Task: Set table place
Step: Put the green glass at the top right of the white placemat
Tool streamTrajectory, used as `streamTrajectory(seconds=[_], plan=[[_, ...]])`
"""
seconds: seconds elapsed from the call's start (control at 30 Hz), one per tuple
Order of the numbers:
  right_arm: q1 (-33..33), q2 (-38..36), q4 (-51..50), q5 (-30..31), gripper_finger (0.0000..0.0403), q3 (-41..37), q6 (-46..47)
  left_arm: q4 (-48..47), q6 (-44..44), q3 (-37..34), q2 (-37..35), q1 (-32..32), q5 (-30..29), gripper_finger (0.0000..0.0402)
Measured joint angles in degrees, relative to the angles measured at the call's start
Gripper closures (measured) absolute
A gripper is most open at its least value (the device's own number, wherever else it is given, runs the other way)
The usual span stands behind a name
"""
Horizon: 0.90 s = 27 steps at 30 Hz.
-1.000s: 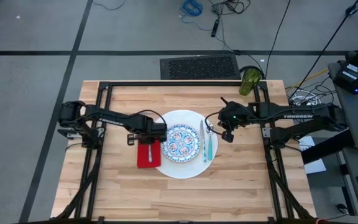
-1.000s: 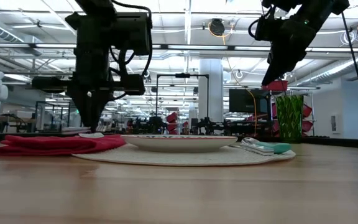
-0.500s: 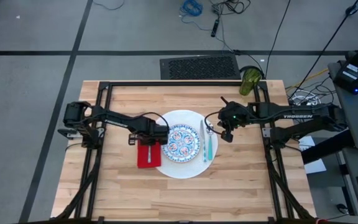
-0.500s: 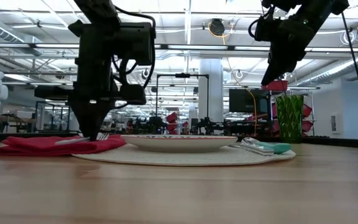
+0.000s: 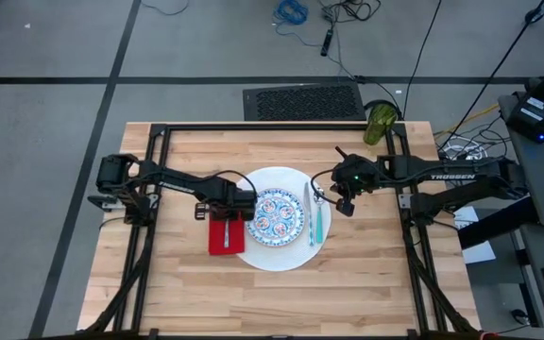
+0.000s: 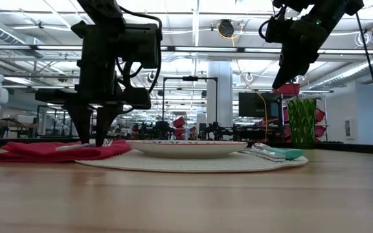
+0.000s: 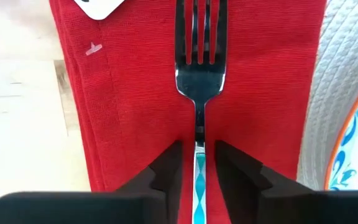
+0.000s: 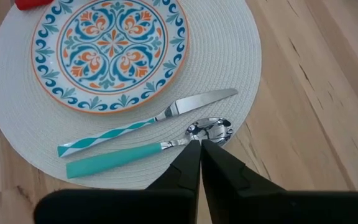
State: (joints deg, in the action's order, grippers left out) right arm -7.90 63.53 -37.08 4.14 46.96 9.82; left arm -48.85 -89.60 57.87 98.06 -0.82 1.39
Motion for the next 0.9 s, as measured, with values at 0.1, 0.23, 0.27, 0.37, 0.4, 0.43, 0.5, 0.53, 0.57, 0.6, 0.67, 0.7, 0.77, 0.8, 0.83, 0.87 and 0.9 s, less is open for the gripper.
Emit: streamTrajectory(seconds=[0.1,0.23,0.27,0.37,0.4,0.43,0.5,0.53,0.57,0.6,0.67,0.7,0.77,0.8,0.83,0.87,0.9], plan=[[0.0,0.0,0.0,0.0,0.0403,0.0,0.0,-0.1,0.0,0.0,0.0,0.0,0.0,0.0304],[0.0,0.0,0.0,0.0,0.0403,0.0,0.0,-3.8,0.5,2.7,-0.7,0.0,0.0,0.0294],[0.0,0.0,-0.1,0.0,0.0403,0.0,0.0,-5.6,0.5,4.0,-1.1,0.2,-0.2,0.0293],[0.0,0.0,-0.6,0.0,0.0403,0.0,0.0,-13.3,2.6,8.4,-2.6,0.3,-1.4,0.0293],[0.0,0.0,-0.6,0.0,0.0403,0.0,-0.1,-15.9,3.6,10.1,-3.3,0.3,-1.6,0.0293],[0.0,0.0,-0.7,0.0,0.0403,0.0,-0.2,-18.4,4.7,12.0,-3.8,0.3,-2.0,0.0293],[0.0,0.0,-0.7,0.0,0.0403,0.0,-0.2,-23.9,6.7,15.8,-5.2,0.3,-2.7,0.0292],[0.0,0.0,-0.7,0.0,0.0403,0.0,-0.2,-26.5,7.8,17.8,-5.9,0.3,-3.1,0.0292],[0.0,0.0,-0.7,0.0,0.0403,0.0,-0.3,-28.2,8.8,19.7,-6.5,0.3,-3.3,0.0292],[0.0,0.0,-0.7,0.0,0.0403,0.0,-0.4,-29.0,10.2,21.4,-7.4,0.3,-3.4,0.0292],[0.0,0.0,-0.7,0.0,0.0403,0.0,-0.9,-28.9,13.6,24.3,-9.1,0.3,-3.6,0.0293],[0.0,0.0,-0.7,0.0,0.0403,0.0,-1.2,-28.3,15.1,25.5,-9.9,0.3,-3.9,0.0293],[0.0,0.0,-0.6,0.0,0.0403,0.0,-1.5,-27.0,16.7,27.4,-11.6,0.3,-5.5,0.0301],[0.0,0.0,-0.5,0.0,0.0403,0.0,-1.5,-26.0,16.9,27.8,-12.3,0.3,-6.2,0.0308],[0.0,0.0,-0.3,0.0,0.0403,0.0,-1.5,-25.2,16.8,27.9,-13.1,0.3,-7.1,0.0318],[0.0,0.0,0.1,0.0,0.0403,0.0,-1.9,-24.7,16.6,27.9,-13.8,0.3,-8.0,0.0330],[0.0,0.0,0.6,0.0,0.0403,0.0,-2.3,-24.2,16.9,27.9,-14.1,0.3,-9.0,0.0344]])
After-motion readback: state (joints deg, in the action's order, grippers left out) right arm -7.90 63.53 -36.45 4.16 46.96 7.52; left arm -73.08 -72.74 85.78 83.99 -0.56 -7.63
